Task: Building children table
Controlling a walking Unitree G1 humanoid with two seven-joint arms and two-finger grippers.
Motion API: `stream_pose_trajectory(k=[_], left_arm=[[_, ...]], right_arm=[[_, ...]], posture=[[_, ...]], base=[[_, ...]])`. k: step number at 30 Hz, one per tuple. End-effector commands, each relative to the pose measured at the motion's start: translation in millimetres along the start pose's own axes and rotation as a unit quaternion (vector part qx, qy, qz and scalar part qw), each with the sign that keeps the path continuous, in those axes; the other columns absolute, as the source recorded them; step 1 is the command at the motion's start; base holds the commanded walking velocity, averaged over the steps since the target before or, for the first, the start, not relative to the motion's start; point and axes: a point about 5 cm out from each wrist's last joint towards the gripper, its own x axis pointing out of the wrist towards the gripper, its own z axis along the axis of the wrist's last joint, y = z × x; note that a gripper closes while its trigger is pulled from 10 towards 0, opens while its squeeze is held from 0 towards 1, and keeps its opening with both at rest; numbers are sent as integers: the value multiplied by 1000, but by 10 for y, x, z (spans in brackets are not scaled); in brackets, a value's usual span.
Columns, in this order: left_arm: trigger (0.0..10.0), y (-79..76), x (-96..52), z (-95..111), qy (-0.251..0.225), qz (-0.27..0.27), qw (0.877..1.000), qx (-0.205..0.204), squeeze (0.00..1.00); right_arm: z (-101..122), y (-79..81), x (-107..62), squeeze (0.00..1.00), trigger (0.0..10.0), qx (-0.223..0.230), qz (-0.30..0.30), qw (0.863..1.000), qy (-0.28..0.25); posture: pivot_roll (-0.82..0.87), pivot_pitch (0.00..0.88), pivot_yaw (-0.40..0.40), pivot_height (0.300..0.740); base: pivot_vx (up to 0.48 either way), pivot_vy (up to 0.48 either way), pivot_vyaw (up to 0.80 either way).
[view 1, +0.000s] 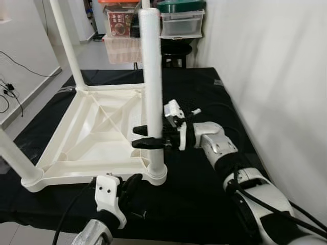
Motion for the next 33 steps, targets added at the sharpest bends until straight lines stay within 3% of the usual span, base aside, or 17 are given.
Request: stream_pose_trajectory(k=[1, 2, 3, 4, 7, 8, 11, 15, 16, 17, 18, 22, 23, 30, 31, 32, 33], left_arm=[[10000, 3, -24, -7, 1, 4, 1000, -1, 0], [10000, 3, -24, -7, 1, 4, 1000, -1, 0], [10000, 22, -40, 7, 0, 6, 1000, -2, 0], [10000, 22, -40, 7, 0, 6, 1000, -2, 0], [10000, 31, -36, 9, 1, 0, 1000, -6, 0], [10000, 29, -34, 3, 2, -1, 1000, -7, 0], [10000, 27, -31, 5, 2, -1, 1000, -9, 0], [10000, 24, -32, 4, 1, 0, 1000, -14, 0], [10000, 30, -34, 8, -1, 4, 1000, -12, 0], [10000, 34, -31, 11, -3, 7, 1000, -11, 0], [10000, 37, -24, 12, -2, 6, 1000, -11, 0], [10000, 36, -19, 8, -1, 2, 1000, -13, 0], [10000, 43, -11, 6, 0, 2, 1000, -13, 0], [10000, 47, 0, 0, 1, -1, 1000, -12, 0], [10000, 47, 3, -2, 1, -1, 1000, -11, 0], [10000, 47, 7, -3, 1, 0, 1000, -10, 0], [10000, 46, 9, -4, 1, 0, 1000, -10, 0]], right_arm=[[-234, 48, -15, 0, 0, 21, -67, 997, 17], [-234, 48, -15, 0, 0, 21, -67, 997, 17], [-429, 61, 66, 0, 0, 94, -378, 921, 21], [-429, 61, 66, 0, 0, 94, -378, 921, 21], [-553, 429, 274, 0, 0, 59, -364, 929, 31], [-582, 530, 374, 0, 0, 34, -300, 952, 45], [-552, 371, 356, 0, 0, 58, -300, 952, 36], [-588, 385, 401, 0, 0, 76, -287, 954, 43], [-572, 407, 402, 0, 7255, 69, -294, 952, 43], [-559, 414, 395, 835, 10000, 76, -294, 952, 44], [-501, 492, 406, 1000, 10000, 94, -282, 954, 44], [-467, 553, 438, 1000, 10000, 107, -244, 963, 40], [-344, 488, 453, 1000, 10000, 88, -185, 979, 15], [-121, 275, 401, 1000, 10000, 58, -83, 995, -20], [-97, 208, 370, 565, 10000, 46, -68, 997, -12], [-75, 165, 338, 0, 10000, 40, -56, 998, -2], [-53, 130, 306, 0, 10000, 39, -40, 998, 4]], posture=[[44, 0, -30, 740], [44, 0, -30, 740], [14, 0, -29, 740], [14, 0, -29, 740], [13, 0, -19, 740], [-6, 0, -3, 740], [21, 0, -28, 740], [13, 0, -21, 740], [18, 0, -21, 740], [17, 0, -21, 740], [15, 0, -19, 740], [14, 0, -18, 740], [13, 0, -11, 740], [18, 0, -9, 740], [24, 0, -13, 740], [29, 0, -17, 740], [29, 0, -17, 740]], base=[[0, 0, 0], [0, 0, 0], [0, 0, 0], [0, 0, 0], [0, 0, 0], [0, 0, 0], [0, 0, 0], [0, 0, 0], [0, 0, 0], [0, 0, 0], [0, 0, 0], [0, 0, 0], [0, 0, 0], [0, 0, 0], [0, 0, 0], [0, 0, 0], [0, 0, 0]])
